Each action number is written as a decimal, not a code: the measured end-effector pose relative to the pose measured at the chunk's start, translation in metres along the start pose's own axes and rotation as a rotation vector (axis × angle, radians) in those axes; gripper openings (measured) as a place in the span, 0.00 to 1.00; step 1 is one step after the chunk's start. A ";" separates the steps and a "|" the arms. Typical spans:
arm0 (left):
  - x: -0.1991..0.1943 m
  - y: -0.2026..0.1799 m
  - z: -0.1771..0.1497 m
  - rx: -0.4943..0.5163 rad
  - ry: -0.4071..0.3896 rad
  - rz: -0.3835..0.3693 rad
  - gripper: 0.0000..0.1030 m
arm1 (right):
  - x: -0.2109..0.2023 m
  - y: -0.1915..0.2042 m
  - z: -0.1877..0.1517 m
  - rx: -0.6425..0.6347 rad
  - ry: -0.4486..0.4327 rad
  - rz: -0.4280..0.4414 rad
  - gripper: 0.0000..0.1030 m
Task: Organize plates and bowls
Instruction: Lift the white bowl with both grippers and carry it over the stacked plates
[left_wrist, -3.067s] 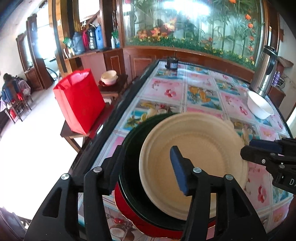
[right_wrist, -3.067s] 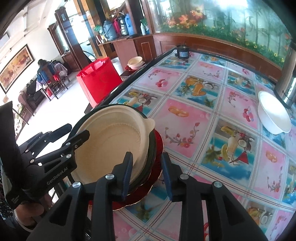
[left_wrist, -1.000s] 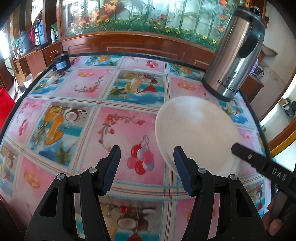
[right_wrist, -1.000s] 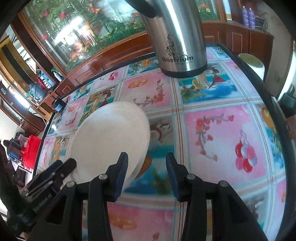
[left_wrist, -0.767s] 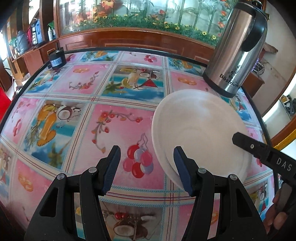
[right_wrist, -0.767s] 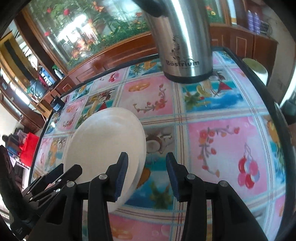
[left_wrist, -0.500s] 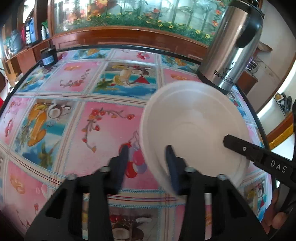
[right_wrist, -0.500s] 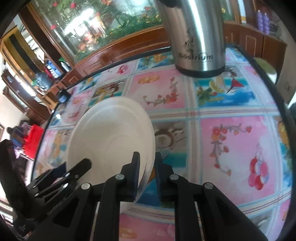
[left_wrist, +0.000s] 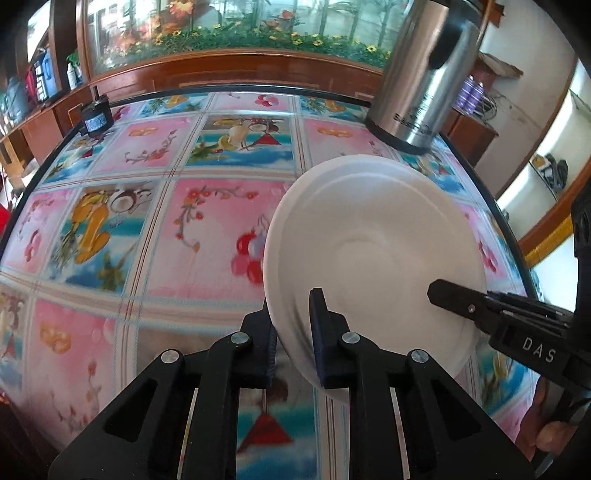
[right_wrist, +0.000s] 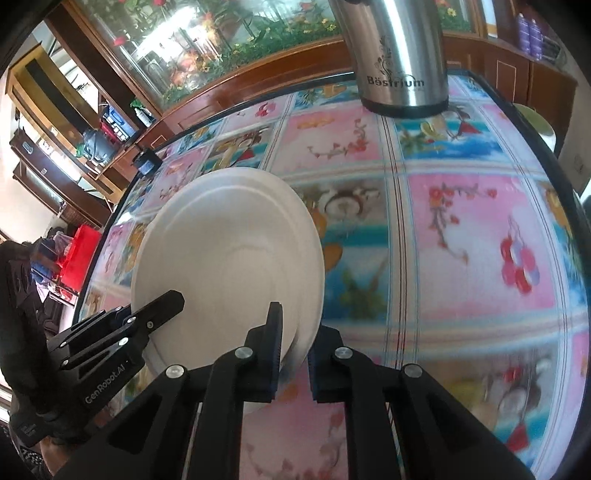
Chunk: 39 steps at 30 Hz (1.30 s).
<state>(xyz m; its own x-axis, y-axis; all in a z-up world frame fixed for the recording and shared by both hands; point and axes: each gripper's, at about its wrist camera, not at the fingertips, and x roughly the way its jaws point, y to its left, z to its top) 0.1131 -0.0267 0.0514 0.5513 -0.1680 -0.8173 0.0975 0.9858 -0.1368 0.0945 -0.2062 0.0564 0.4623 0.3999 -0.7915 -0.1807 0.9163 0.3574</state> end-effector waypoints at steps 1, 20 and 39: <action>-0.004 0.000 -0.005 0.007 0.002 -0.001 0.15 | -0.003 0.002 -0.005 0.001 -0.001 0.001 0.10; -0.065 0.014 -0.105 0.075 0.026 0.007 0.15 | -0.021 0.041 -0.095 0.009 0.046 0.016 0.11; -0.139 0.042 -0.130 0.055 -0.068 0.001 0.15 | -0.062 0.101 -0.120 -0.100 -0.013 0.009 0.14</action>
<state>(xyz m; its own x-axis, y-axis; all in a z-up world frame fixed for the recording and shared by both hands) -0.0676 0.0385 0.0865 0.6064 -0.1684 -0.7772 0.1409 0.9846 -0.1034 -0.0563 -0.1361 0.0821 0.4713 0.4081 -0.7819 -0.2705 0.9106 0.3123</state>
